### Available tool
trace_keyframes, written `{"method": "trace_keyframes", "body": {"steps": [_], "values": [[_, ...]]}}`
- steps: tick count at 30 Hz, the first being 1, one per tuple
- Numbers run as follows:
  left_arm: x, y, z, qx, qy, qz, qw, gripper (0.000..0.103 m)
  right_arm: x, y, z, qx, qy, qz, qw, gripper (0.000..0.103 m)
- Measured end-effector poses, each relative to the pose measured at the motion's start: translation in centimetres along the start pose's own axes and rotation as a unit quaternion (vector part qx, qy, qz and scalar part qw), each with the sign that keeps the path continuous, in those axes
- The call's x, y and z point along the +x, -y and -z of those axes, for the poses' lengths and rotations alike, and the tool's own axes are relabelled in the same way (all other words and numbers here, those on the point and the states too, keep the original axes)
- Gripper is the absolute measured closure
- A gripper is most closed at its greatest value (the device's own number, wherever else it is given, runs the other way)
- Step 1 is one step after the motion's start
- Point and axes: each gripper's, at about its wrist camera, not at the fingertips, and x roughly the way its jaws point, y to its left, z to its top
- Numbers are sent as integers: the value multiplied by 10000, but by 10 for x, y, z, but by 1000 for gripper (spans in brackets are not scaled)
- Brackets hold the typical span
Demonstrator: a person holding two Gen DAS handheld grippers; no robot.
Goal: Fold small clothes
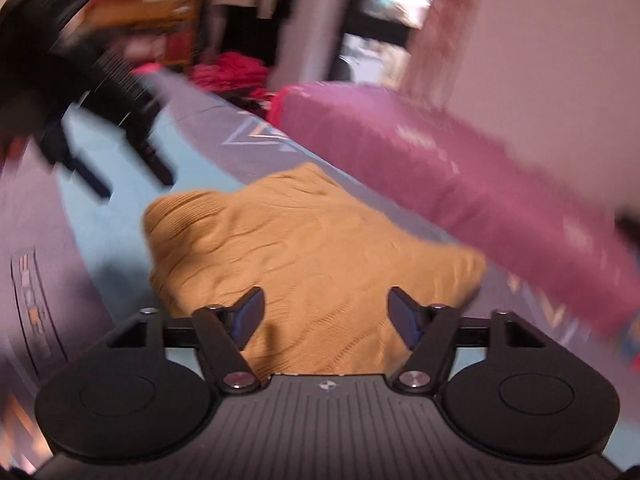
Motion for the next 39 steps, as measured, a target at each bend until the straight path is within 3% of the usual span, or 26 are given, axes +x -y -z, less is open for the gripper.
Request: {"method": "trace_keyframes", "body": {"steps": [5,7,11,14,17,19,23,32,39], "values": [[53,11,-10,563,-454,-573,9957,0,37,37,-5,1394,-502,155,9888,41],[66,9,-9,701,-643,-620,9935,0,64,46,-3,1784,-921,226,9794,35],[71,10,-9,954,-716,-593,9911,0,78,67,-10,2752,-1070,149,9553,30],[71,12,-10,1120,-763,-595,9890,0,73,68,-14,2873,-996,220,9524,24],[72,13,-13,1224,-814,-552,9876,0,90,67,-11,2790,-1283,324,9511,18],[74,11,-14,1264,-841,-532,9870,0,101,75,-5,3120,-1442,229,9388,12],[78,9,-17,1340,-922,-503,9854,0,102,90,3,3886,-1522,-16,9088,10],[85,13,-27,1668,-1144,-444,9783,0,87,91,9,3995,-1691,-223,9007,9],[104,6,-47,1708,-1698,245,9702,0,71,99,35,4604,-1772,-630,8676,5]]}}
